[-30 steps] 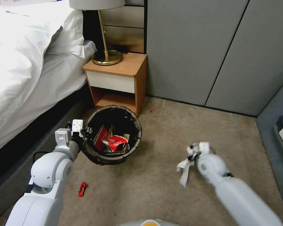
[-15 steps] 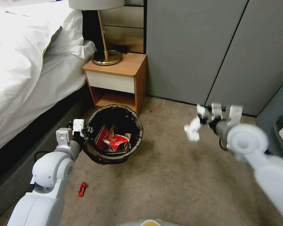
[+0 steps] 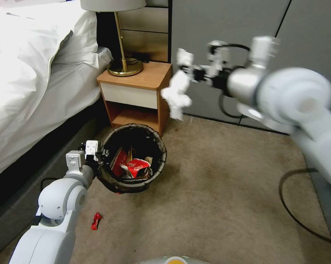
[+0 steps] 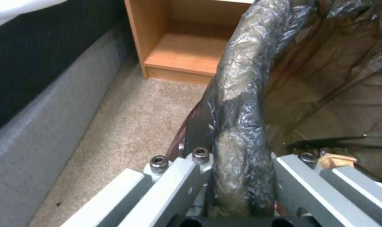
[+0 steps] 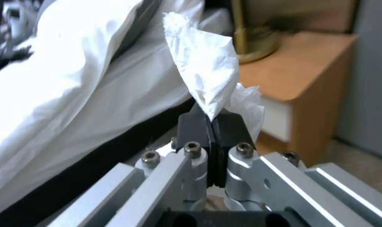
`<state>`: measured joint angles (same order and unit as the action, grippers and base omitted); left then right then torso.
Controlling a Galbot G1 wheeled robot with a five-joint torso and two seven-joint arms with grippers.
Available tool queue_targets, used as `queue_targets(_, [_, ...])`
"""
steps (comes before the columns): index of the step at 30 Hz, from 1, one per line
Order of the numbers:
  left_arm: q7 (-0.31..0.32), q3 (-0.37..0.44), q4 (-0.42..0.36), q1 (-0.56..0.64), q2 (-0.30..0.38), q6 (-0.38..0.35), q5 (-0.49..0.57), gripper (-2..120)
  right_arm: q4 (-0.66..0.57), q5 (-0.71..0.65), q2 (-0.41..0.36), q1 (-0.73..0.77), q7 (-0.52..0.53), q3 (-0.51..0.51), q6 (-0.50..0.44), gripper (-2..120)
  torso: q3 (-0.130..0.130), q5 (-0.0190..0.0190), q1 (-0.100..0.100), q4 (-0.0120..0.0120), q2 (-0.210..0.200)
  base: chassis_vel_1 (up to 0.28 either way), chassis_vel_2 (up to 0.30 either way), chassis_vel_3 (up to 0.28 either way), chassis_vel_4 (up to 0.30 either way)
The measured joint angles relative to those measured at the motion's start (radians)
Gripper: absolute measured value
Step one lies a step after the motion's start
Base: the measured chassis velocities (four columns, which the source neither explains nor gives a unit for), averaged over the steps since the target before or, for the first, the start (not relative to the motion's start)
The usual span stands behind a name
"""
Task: Pick up the trash bin, then pick up the garbage from the floor and place it into the trash bin.
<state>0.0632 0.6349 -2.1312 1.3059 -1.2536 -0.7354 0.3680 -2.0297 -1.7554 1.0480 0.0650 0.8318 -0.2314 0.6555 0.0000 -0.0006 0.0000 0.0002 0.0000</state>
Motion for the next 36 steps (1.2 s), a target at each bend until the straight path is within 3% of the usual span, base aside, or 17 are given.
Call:
queue_targets(1, [0.000, 0.000, 0.000, 0.000, 0.000, 0.000, 0.000, 1, 0.000, 0.000, 0.000, 0.000, 0.000, 0.000, 0.000, 0, 0.000, 0.0000, 0.000, 0.0000, 0.000, 0.000, 0.000, 0.000, 0.000])
queue_targets(3, [0.000, 0.005, -0.001, 0.003, -0.002, 0.000, 0.000, 1, 0.054, 0.030, 0.110, -0.006, 0.020, -0.076, -0.001, 0, 0.000, 0.0000, 0.000, 0.0005, 0.000, 0.000, 0.000, 0.000, 0.000])
queue_targets(6, [0.000, 0.012, -0.002, 0.004, -0.001, 0.000, 0.001, 1, 0.082, 0.076, 0.153, 0.020, 0.021, -0.123, 0.001, 0, 0.000, 0.0002, 0.000, 0.0005, 0.000, 0.000, 0.000, 0.000, 0.000])
queue_targets(15, [0.000, 0.021, -0.003, 0.003, 0.003, 0.000, 0.006, 1, 0.146, 0.223, 0.142, 0.131, -0.026, -0.196, 0.004, 0, 0.000, 0.0007, 0.000, -0.0004, 0.000, 0.000, 0.000, 0.000, 0.000])
queue_targets(28, [0.000, 0.016, -0.001, 0.001, -0.004, 0.000, 0.005, 1, 0.201, 0.277, 0.182, 0.174, -0.025, -0.236, 0.007, 0, 0.000, 0.0006, 0.000, -0.0003, 0.000, 0.000, 0.000, 0.000, 0.000])
queue_targets(36, [-0.001, 0.018, 0.013, -0.001, -0.005, 0.000, 0.001, 1, 0.260, 0.318, 0.259, 0.206, -0.032, -0.268, -0.013, 0, 0.000, 0.0005, 0.000, -0.0001, 0.000, 0.000, 0.000, 0.000, 0.000])
